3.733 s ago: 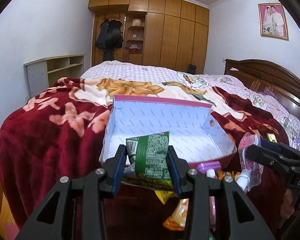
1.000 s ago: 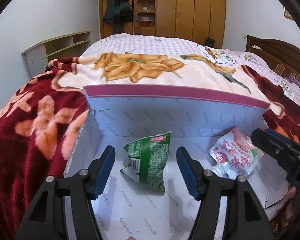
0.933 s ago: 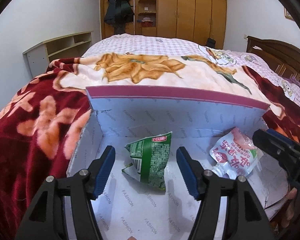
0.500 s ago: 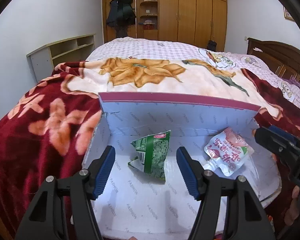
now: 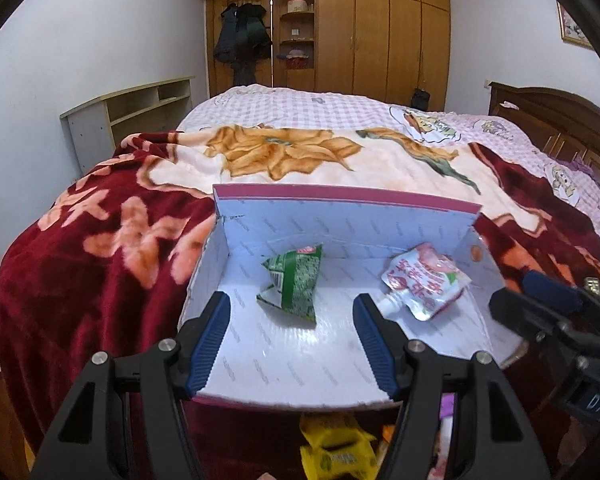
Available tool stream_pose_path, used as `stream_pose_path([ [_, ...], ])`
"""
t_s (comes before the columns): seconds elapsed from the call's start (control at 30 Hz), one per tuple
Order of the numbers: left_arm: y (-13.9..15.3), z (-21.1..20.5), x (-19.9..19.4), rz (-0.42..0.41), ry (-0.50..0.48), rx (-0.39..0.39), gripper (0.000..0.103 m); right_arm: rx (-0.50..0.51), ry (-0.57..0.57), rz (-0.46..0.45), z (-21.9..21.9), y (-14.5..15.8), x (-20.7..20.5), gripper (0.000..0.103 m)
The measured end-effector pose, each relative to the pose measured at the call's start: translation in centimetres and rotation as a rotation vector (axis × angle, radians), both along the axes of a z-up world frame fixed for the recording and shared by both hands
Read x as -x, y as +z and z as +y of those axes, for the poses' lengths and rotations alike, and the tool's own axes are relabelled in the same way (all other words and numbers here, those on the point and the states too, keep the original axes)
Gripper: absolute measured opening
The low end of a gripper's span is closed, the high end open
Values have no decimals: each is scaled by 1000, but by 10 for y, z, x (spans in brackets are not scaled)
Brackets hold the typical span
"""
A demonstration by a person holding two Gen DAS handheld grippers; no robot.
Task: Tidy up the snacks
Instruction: 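Withdraw both open tools from the box back toward the snack pile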
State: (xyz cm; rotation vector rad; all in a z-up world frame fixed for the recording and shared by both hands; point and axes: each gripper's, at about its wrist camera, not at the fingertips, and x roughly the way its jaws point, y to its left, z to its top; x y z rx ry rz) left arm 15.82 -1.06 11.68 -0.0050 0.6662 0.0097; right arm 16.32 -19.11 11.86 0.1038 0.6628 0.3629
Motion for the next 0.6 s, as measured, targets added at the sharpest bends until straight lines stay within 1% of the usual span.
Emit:
stream_pose_path([
  [0.3,4,-1,33,-4,-19,17,67,-4,10,8,0,1,32,73],
  [0.6,0,5,66,25,-33,52,67,-12,9,32,0,-4,61,73],
])
